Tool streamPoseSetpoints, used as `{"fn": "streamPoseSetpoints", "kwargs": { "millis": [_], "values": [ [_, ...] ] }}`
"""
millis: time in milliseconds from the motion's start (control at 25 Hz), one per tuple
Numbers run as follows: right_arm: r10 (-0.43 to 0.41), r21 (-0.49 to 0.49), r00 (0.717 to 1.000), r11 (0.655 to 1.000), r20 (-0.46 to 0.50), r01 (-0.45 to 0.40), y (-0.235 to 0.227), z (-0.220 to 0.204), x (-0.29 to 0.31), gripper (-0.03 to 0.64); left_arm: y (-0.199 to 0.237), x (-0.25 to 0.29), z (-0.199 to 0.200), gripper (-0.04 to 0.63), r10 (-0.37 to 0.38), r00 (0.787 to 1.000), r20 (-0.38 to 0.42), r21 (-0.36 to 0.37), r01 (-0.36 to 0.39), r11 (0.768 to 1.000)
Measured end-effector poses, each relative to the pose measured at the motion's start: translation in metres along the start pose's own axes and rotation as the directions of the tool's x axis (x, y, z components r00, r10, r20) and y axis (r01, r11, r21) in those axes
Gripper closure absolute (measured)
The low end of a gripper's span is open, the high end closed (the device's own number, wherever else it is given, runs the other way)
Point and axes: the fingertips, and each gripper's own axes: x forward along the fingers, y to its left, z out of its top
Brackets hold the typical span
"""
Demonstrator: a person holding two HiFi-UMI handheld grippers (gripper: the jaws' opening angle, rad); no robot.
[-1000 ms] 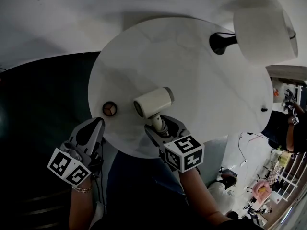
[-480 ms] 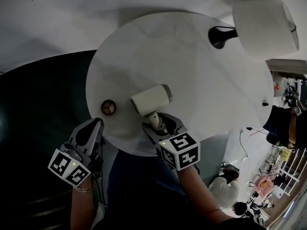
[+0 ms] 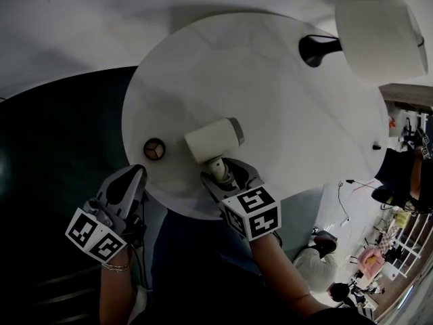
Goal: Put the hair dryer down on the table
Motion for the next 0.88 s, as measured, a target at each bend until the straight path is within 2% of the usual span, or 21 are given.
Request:
{"fn": "streamPoseSetpoints", "kwargs": {
  "millis": [600, 880],
  "values": [
    [0.023, -0.018, 0.999, 1.000, -0.032, -0.024, 0.007, -0.006, 0.003, 0.344, -0.001, 0.000, -0.005, 0.578, -0.014, 1.000, -0.026, 0.007, 0.014, 1.000],
    [0.075, 0.013, 0.997, 0.997, -0.017, -0.075, 0.013, -0.004, 0.002, 0.334, -0.007, -0.001, 0.001, 0.578, -0.023, 0.999, -0.030, 0.024, 0.024, 0.999]
  ]
}}
